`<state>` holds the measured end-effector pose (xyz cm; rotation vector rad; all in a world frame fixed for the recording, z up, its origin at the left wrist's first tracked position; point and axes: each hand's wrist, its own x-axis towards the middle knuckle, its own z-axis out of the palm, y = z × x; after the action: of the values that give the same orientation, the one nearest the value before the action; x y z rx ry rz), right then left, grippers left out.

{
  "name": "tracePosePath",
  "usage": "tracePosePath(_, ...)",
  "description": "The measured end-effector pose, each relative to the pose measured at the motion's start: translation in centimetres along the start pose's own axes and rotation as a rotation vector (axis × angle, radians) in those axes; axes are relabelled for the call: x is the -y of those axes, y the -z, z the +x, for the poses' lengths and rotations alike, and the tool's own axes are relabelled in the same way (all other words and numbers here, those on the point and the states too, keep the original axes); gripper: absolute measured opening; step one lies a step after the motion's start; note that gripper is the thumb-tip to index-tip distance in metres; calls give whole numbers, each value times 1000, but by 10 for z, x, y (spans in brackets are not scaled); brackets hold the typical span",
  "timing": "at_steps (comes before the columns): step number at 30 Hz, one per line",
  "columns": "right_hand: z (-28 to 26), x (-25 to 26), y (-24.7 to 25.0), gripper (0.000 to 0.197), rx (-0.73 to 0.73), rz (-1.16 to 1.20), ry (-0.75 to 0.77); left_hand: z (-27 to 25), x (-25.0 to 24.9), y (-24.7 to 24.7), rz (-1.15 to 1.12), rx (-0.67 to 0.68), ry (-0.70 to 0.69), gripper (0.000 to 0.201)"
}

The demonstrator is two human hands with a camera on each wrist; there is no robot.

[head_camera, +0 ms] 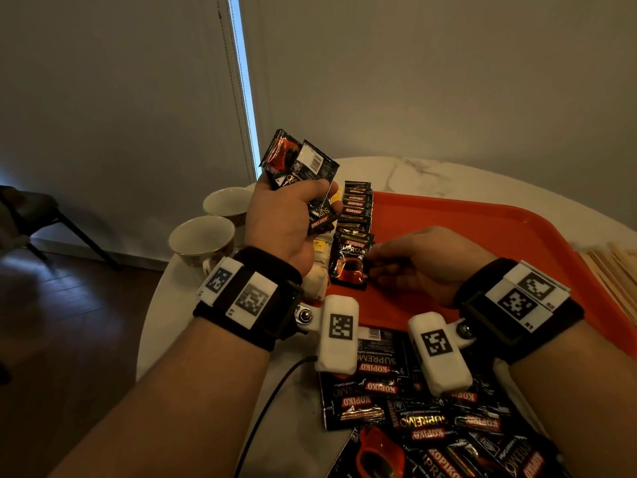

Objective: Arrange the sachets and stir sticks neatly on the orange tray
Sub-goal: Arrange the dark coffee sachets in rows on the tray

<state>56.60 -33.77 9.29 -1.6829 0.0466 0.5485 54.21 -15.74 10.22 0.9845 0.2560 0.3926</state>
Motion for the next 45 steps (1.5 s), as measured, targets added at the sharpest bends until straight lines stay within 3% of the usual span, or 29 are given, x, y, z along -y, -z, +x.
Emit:
tracePosePath(5,1,-1,0,21,23,-32,-16,1,0,0,-12,3,-2,37)
tracePosePath(10,4,1,0,11,-34,16,71,2,0,0,-18,8,-1,38)
tracePosePath(13,5,2,-3,16,-38,64,102,2,0,0,-13,6,1,39)
tracePosePath(30,7,2,0,9,-36,53,100,-1,3,-2,-9,10,31,43)
tracePosePath(35,2,8,2,16,28,203,238,-9,3,-6,83,126,134,35)
tracePosePath(39,1,12,4,5,10,214,361,-16,7,-9,159,248,202,50)
tracePosePath(45,-3,25,15,7,-173,349,491,-13,-2,-9,-2,159,284,37)
